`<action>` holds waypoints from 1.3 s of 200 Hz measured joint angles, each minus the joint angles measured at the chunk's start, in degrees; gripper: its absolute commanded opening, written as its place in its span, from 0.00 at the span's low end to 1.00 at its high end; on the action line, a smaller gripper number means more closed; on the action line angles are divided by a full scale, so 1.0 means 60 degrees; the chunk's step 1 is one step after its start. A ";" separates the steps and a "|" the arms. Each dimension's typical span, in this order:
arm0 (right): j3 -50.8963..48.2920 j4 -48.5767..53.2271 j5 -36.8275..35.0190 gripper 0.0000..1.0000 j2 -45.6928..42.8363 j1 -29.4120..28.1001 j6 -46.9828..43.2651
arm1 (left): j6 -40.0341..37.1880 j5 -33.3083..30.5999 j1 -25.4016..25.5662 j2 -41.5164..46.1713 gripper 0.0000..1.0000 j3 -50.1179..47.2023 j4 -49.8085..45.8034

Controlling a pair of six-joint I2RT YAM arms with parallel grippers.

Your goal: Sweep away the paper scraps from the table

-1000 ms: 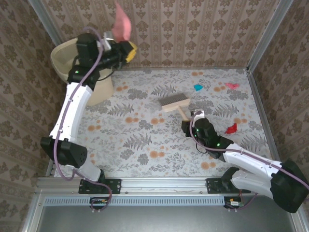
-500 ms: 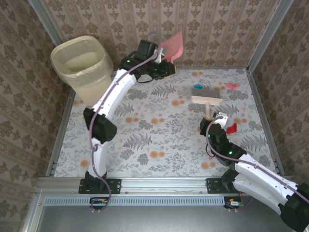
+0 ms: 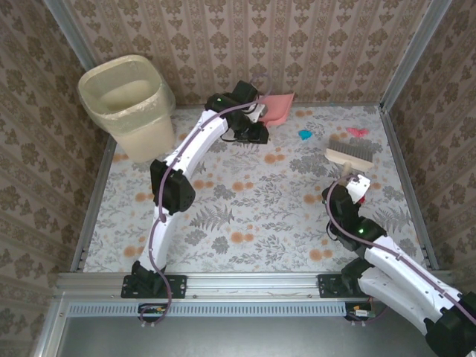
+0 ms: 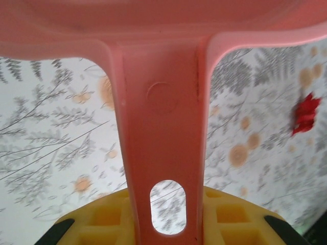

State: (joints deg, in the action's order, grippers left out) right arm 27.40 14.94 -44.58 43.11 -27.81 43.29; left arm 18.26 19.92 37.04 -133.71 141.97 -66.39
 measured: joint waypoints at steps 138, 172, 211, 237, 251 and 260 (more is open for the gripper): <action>0.6808 0.1927 0.4612 0.00 0.7297 0.3759 -0.0838 | -0.3024 -0.2758 0.0721 -0.1530 0.00 0.0004 -0.1898; 0.7890 0.2138 0.5213 0.00 0.8681 0.3934 -0.0892 | -0.3348 -0.3038 0.0772 -0.1592 0.00 -0.0036 -0.1912; 0.8674 0.2262 0.5792 0.00 0.9406 0.3931 -0.0863 | -0.3708 -0.3541 0.0892 -0.1956 0.00 -0.0040 -0.1902; 0.8721 0.2295 0.6043 0.00 0.9460 0.3898 -0.0823 | -0.3876 -0.3639 0.1013 -0.2200 0.00 -0.0022 -0.1902; 0.8721 0.2328 0.6098 0.00 0.9460 0.3872 -0.0794 | -0.3952 -0.3661 0.1067 -0.2331 0.00 0.0120 -0.1902; 0.8721 0.2346 0.6156 0.00 0.9457 0.3843 -0.0761 | -0.4014 -0.3661 0.1093 -0.2430 0.00 0.0270 -0.1905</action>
State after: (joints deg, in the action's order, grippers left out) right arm 79.72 29.02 -7.64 99.85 -4.75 38.72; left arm -5.82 -2.04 43.59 -148.29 143.59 -77.82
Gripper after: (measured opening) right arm 0.257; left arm 0.245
